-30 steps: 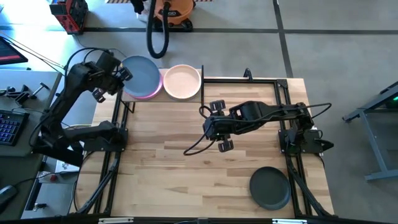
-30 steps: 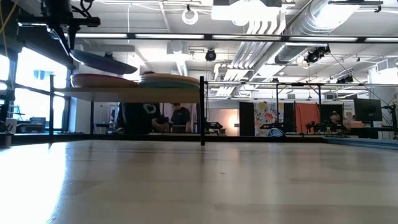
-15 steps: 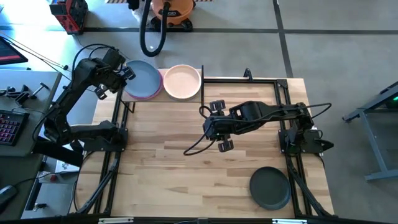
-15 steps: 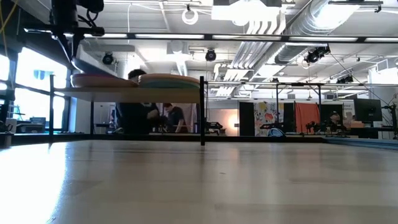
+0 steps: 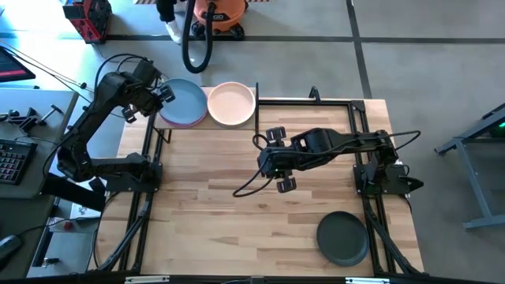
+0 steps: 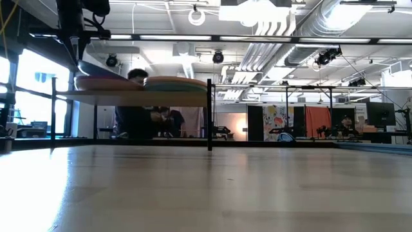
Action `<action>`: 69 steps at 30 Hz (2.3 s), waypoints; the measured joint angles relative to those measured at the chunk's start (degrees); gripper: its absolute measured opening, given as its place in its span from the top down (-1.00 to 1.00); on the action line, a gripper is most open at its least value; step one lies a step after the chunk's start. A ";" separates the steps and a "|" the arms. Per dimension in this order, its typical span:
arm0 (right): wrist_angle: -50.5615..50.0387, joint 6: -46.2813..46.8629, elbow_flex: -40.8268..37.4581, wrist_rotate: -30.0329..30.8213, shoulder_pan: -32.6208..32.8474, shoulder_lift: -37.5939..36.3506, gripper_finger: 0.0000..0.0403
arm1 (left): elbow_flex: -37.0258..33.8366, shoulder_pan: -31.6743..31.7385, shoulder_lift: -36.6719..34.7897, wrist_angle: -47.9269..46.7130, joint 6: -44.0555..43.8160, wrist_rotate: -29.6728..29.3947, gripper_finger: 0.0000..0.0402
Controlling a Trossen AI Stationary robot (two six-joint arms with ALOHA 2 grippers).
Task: Place and stack plates onto a shelf
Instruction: Stack the blue plate on top of the pink plate on the shelf, then stack the black plate on top of the blue plate on the shelf
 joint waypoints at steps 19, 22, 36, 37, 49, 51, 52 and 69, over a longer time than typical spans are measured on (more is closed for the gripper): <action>-0.01 1.37 0.00 -3.04 -0.13 0.02 0.24 | 0.00 2.69 2.57 -1.98 3.96 6.19 0.92; -0.02 1.51 0.00 -3.02 -0.15 0.02 0.24 | 0.00 3.41 3.32 -1.70 4.80 8.71 0.92; -0.02 1.42 0.00 -2.99 -0.13 0.02 0.24 | 0.00 3.56 3.46 -1.52 10.50 8.40 0.92; -0.02 1.42 0.00 -2.99 -0.13 0.02 0.24 | 0.00 3.56 3.46 -1.53 10.51 8.43 0.92; -0.02 1.45 0.00 -2.99 -0.13 0.02 0.24 | 0.00 3.56 3.45 -1.55 10.58 8.89 0.65; -0.02 1.42 0.00 -2.99 -0.13 0.02 0.24 | 0.00 3.56 3.45 -1.59 9.83 8.89 0.58; -0.02 1.42 0.00 -2.99 -0.13 0.02 0.24 | 0.00 3.56 3.45 -1.73 9.11 9.02 0.54; -6.27 11.00 0.00 -5.01 -0.13 0.02 0.24 | 0.01 4.26 1.99 -3.37 16.36 17.39 0.47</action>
